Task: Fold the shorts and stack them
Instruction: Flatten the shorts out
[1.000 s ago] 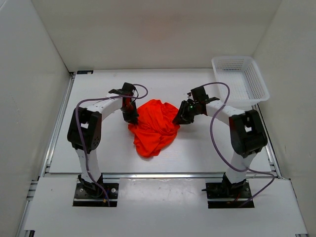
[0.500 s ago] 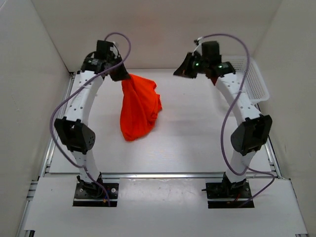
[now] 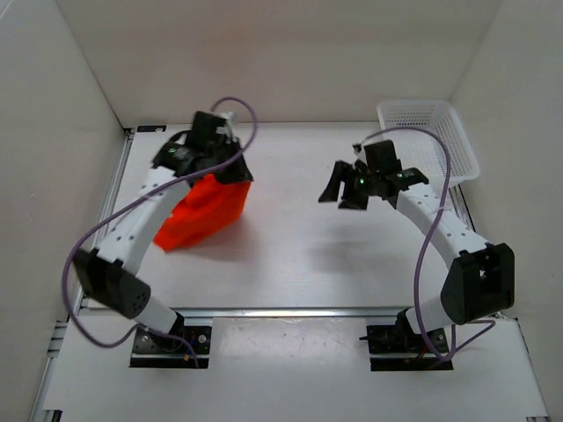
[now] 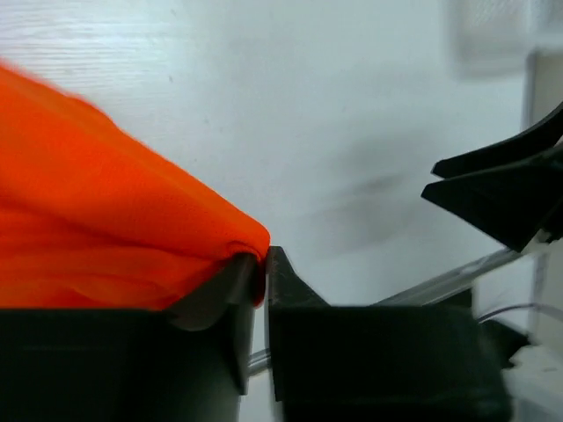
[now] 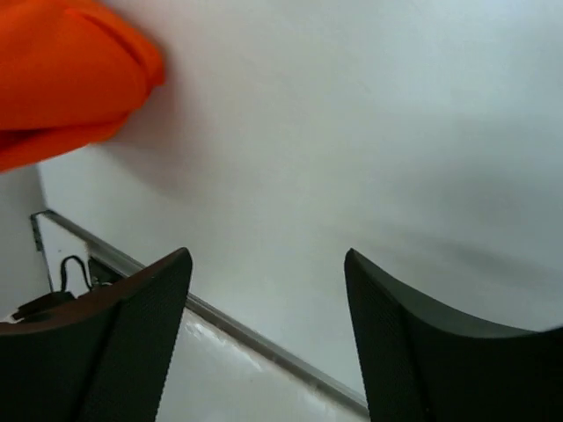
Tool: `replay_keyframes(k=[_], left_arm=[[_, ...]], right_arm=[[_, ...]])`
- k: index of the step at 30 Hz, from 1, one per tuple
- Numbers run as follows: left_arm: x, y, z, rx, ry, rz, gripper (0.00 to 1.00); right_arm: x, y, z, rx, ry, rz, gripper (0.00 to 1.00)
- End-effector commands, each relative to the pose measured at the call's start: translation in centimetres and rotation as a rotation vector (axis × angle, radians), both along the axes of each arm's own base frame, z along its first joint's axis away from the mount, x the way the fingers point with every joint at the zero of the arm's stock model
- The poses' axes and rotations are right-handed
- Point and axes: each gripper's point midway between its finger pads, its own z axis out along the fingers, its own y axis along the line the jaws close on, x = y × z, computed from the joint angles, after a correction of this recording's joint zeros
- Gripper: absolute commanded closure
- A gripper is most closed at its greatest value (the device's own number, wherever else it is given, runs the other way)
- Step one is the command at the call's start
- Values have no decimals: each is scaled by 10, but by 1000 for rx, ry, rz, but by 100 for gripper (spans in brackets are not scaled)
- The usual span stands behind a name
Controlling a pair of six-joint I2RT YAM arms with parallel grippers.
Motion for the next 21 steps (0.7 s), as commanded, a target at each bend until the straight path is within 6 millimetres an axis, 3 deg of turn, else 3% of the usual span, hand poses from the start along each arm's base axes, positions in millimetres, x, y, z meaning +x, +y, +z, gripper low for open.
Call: replay_keyframes(k=[1, 2, 3, 4, 6, 7, 8, 9, 10, 11, 13, 14, 16, 17, 21], left_arm=[[-9, -69, 0, -20, -14, -182, 68], [-7, -70, -11, 29, 16, -179, 54], [-3, -66, -7, 49, 10, -158, 30], [1, -62, 5, 59, -19, -133, 20], [5, -37, 13, 112, -44, -52, 12], [13, -16, 17, 109, -50, 16, 14], [13, -1, 9, 121, -28, 59, 18], [10, 20, 14, 129, -47, 110, 22], [13, 48, 8, 128, -25, 192, 26], [5, 65, -18, 149, 44, 234, 28], [-1, 103, -30, 132, 72, 346, 29], [-14, 113, -63, 143, 153, 365, 24], [-30, 114, -82, 84, 205, 365, 22], [-37, 114, -110, 65, 268, 379, 22], [-59, 103, -152, 55, 390, 347, 22]], right_arm=[[-7, -36, -5, -41, -11, -86, 22], [-11, -41, -6, -50, -15, -87, 22], [-13, -49, -4, -74, -36, -93, 22], [-18, -54, -7, -97, -25, -93, 22], [-24, -61, -11, -138, -26, -88, 22], [-24, -62, -7, -140, -40, -95, 22], [-26, -63, -13, -145, -28, -94, 22], [-28, -64, -13, -145, -27, -94, 22], [-33, -60, -19, -149, -16, -79, 22], [-34, -58, -21, -152, -8, -70, 20], [-40, -46, -28, -157, 2, -29, 15], [-43, -35, -31, -153, 8, -1, 15], [-45, -25, -39, -165, 24, 19, 13], [-48, -16, -42, -167, 26, 48, 12], [-45, -1, -48, -168, 49, 70, 12]])
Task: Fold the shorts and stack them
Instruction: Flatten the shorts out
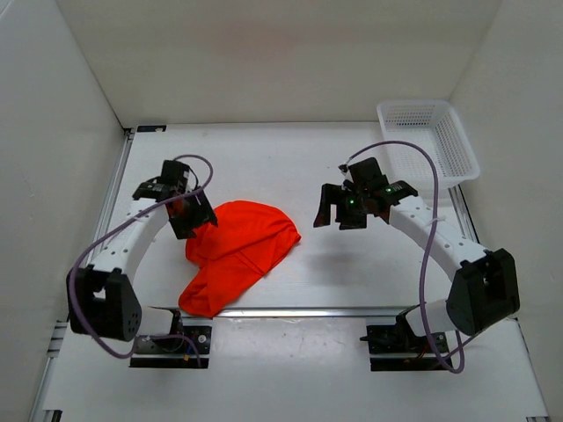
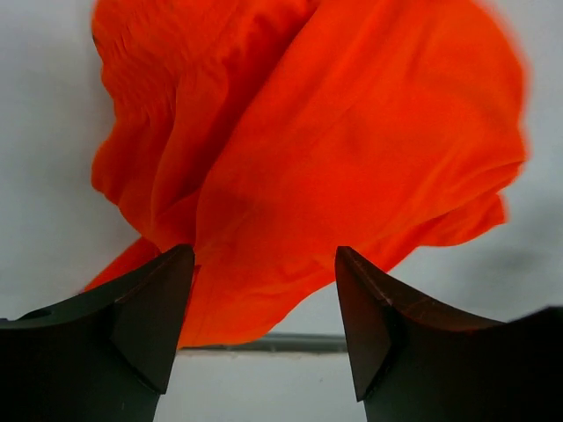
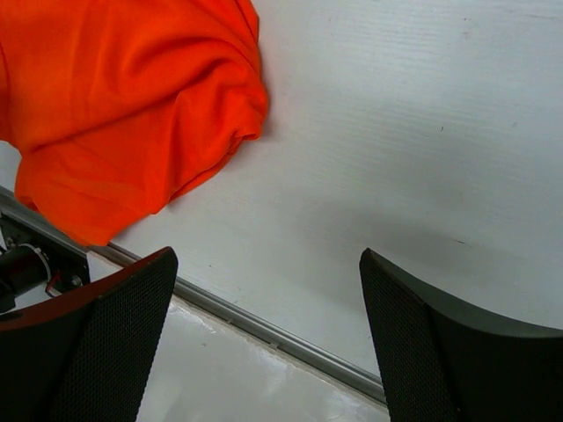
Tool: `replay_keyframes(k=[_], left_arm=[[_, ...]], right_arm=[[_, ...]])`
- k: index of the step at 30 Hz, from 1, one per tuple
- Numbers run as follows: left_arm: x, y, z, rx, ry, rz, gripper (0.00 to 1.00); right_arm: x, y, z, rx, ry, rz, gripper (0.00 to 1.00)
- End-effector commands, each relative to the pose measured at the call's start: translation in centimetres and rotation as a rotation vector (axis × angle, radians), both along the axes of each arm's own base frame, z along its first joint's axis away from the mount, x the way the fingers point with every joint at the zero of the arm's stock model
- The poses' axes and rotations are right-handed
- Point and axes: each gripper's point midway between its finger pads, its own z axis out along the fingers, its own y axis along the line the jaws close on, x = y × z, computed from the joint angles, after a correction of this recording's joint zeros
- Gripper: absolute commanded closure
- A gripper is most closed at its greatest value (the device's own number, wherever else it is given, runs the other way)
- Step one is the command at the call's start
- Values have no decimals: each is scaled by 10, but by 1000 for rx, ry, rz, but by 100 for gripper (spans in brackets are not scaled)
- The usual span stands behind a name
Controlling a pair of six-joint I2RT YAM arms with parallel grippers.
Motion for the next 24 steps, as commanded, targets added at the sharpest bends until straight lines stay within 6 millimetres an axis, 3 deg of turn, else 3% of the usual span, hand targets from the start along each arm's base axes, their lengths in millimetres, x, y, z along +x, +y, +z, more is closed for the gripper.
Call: replay_keyframes(k=[1, 4, 8, 12, 13, 15, 18, 19, 21, 22, 23, 24], left_arm=[[-8, -21, -28, -72, 74, -30, 24], [-12, -20, -49, -45, 124, -20, 27], [-5, -25, -61, -38, 151, -57, 42], [4, -33, -57, -34, 137, -91, 76], [8, -37, -55, -30, 130, -110, 90], [12, -43, -51, -42, 123, -124, 90], [30, -69, -27, -72, 58, -187, 90], [42, -88, -6, -85, -5, -231, 90], [56, -113, 5, -99, -24, -282, 90], [57, -136, 13, -112, -32, -338, 90], [77, -158, 46, -137, -119, -369, 90], [84, -177, 34, -136, -77, -399, 90]], right_arm=[[10, 14, 6, 13, -30, 13, 12], [13, 16, 7, 15, -33, 13, 10], [16, 15, 10, 9, -51, 14, 10], [15, 13, 9, -2, -46, 9, 10], [16, 12, 8, -9, -50, 3, 10], [17, 12, 11, -12, -54, 11, 10], [21, 3, 19, -26, -86, -11, 10], [25, -6, 17, -44, -83, -42, 10], [31, -23, 31, -39, -120, -97, 10], [34, -31, 37, -39, -141, -122, 10], [33, -38, 37, -38, -145, -141, 10], [33, -44, 50, -22, -182, -161, 10]])
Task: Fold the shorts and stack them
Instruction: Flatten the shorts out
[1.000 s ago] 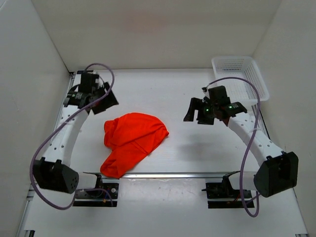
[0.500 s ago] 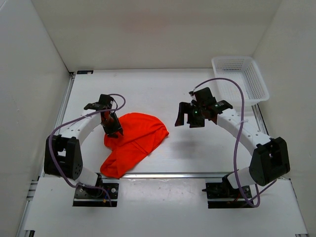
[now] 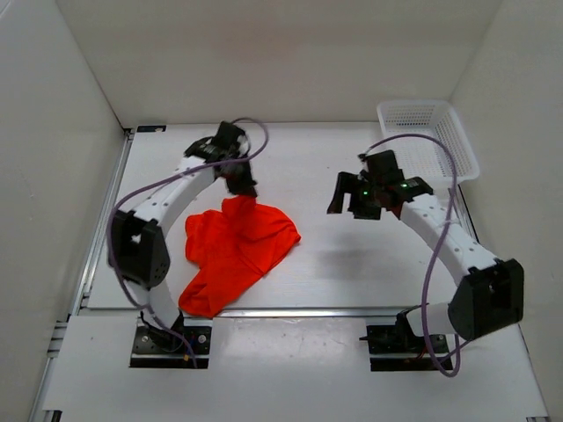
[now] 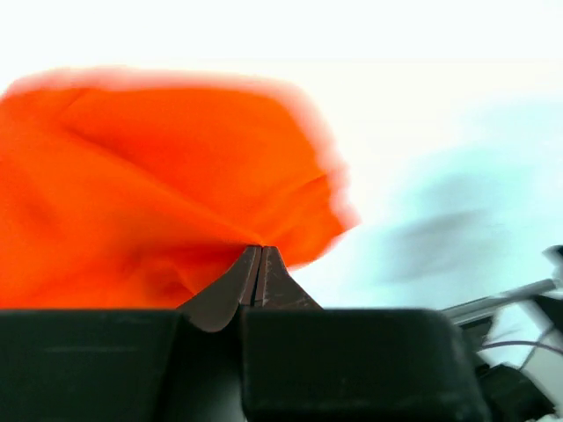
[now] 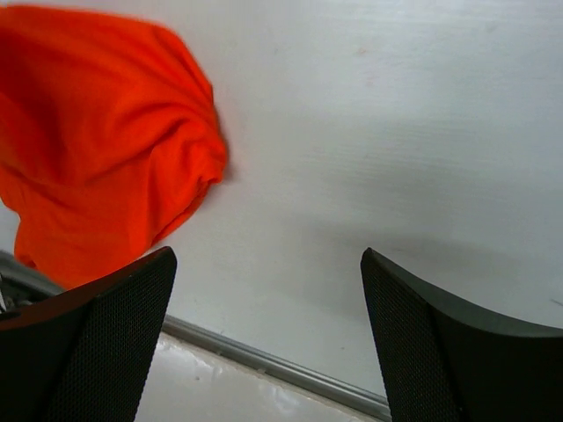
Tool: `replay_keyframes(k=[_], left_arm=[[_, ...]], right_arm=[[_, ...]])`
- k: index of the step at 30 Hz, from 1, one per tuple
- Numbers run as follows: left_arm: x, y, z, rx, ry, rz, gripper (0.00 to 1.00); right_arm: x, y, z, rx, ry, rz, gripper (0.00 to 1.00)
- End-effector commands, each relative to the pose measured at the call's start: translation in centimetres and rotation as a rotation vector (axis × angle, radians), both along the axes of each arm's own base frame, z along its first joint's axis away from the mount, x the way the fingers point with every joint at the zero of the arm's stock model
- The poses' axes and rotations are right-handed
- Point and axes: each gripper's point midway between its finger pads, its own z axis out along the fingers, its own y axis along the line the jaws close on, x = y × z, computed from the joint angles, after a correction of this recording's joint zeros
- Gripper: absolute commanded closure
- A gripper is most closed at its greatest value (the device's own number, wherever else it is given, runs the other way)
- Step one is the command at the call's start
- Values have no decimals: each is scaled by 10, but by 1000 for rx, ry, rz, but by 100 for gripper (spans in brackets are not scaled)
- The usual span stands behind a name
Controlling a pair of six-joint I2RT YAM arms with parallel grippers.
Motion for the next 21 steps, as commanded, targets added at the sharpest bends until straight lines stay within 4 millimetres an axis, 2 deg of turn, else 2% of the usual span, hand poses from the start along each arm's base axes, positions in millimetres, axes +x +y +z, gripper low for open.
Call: replay_keyframes(k=[1, 2, 3, 4, 5, 6, 7, 8, 9, 10, 11, 12, 13, 14, 15, 16, 17, 18, 19, 21], left_arm=[[17, -85, 35, -88, -82, -185, 90], [35, -111, 76, -133, -185, -225, 90], [41, -136, 52, -126, -131, -273, 90], [34, -150, 50, -124, -93, -317, 90], [25, -175, 53, -141, -87, -380, 84], [27, -196, 91, -215, -167, -441, 72], [27, -207, 74, -208, -130, -458, 57], [25, -205, 79, -204, -132, -466, 28], [22, -203, 75, -196, -116, -465, 17], [19, -194, 99, -196, -173, -450, 6], [22, -179, 104, -193, -182, -414, 3], [29, -155, 81, -172, -133, -356, 3], [24, -130, 113, -182, -198, -307, 3], [24, -109, 113, -162, -206, -266, 6], [24, -71, 82, -104, -138, -179, 10], [16, -39, 100, -65, -199, -111, 19], [13, -17, 95, -36, -197, -53, 22], [4, 20, 62, 26, -122, 22, 24], [-5, 45, 68, 59, -153, 80, 24], [-14, 78, 50, 91, -118, 156, 17]], right_arm=[[8, -34, 38, 6, -128, -93, 10], [7, -40, 41, 9, -139, -110, 10], [6, -52, 47, 6, -160, -146, 10], [4, -57, 46, 4, -160, -160, 10], [0, -63, 46, -5, -155, -164, 10], [-4, -69, 46, -12, -159, -181, 10], [-7, -74, 43, -23, -151, -186, 10], [-11, -77, 45, -30, -153, -192, 10], [-12, -82, 43, -39, -152, -208, 10], [-16, -83, 38, -46, -148, -201, 10], [-18, -83, 37, -46, -148, -201, 10], [-20, -84, 36, -46, -148, -201, 10], [-20, -84, 36, -46, -148, -201, 10], [-23, -82, 31, -40, -132, -192, 10], [-23, -82, 28, -40, -132, -192, 10], [-21, -77, 31, -26, -144, -176, 10], [-24, -73, 25, -22, -123, -158, 10], [-18, -71, 24, -19, -131, -158, 10], [-17, -66, 21, -15, -119, -140, 10], [-16, -58, 17, 2, -100, -134, 10]])
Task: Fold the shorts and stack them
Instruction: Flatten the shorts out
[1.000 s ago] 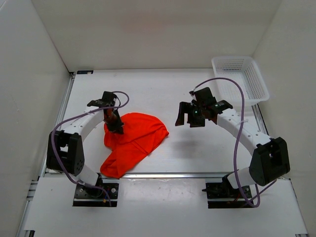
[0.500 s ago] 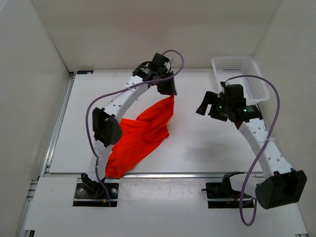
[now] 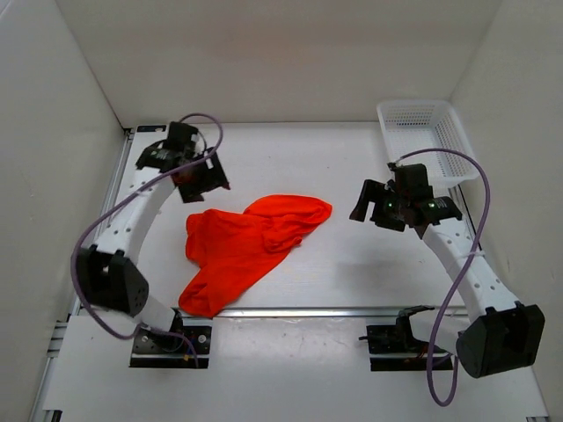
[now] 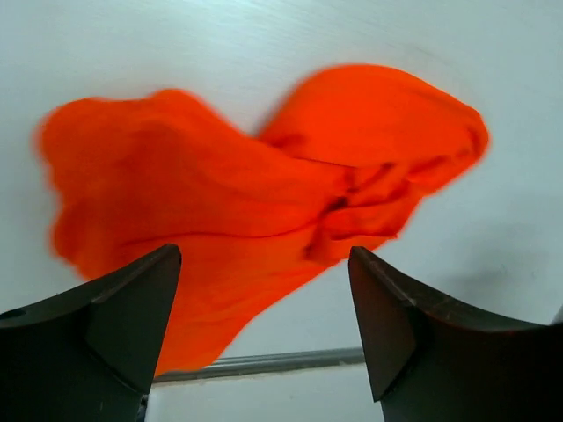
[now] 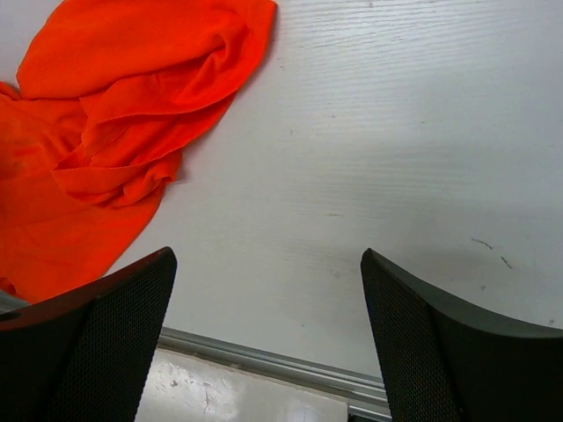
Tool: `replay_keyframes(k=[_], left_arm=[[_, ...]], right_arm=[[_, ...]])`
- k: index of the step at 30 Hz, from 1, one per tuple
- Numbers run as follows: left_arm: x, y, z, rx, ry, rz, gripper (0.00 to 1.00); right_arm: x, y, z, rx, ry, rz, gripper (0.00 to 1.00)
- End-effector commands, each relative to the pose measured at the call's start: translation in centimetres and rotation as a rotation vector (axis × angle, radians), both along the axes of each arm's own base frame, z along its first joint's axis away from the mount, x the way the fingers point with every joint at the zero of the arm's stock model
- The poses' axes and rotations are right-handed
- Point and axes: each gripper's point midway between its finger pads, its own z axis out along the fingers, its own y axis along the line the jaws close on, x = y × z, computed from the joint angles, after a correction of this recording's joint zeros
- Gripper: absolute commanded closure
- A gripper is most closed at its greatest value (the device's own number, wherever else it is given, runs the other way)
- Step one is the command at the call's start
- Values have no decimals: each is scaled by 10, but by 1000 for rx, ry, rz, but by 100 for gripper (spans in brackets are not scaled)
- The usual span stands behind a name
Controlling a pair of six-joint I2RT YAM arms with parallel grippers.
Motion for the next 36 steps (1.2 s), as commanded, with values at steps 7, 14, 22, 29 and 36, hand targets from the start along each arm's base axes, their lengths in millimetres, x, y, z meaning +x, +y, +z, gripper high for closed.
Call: replay_keyframes(k=[7, 14, 22, 29, 36], left_arm=[[-25, 106, -83, 101, 133, 278, 0], [-16, 98, -130, 71, 247, 225, 10], [0, 85, -113, 10, 198, 166, 90], [1, 87, -103, -4, 172, 170, 90], [0, 92, -100, -14, 173, 185, 90]], right_arm=[[0, 75, 0, 45, 15, 243, 9], [-39, 158, -22, 18, 82, 498, 5], [-105, 312, -22, -26, 22, 862, 3], [-125, 385, -87, -76, 98, 923, 6], [-99, 376, -121, -125, 159, 825, 74]])
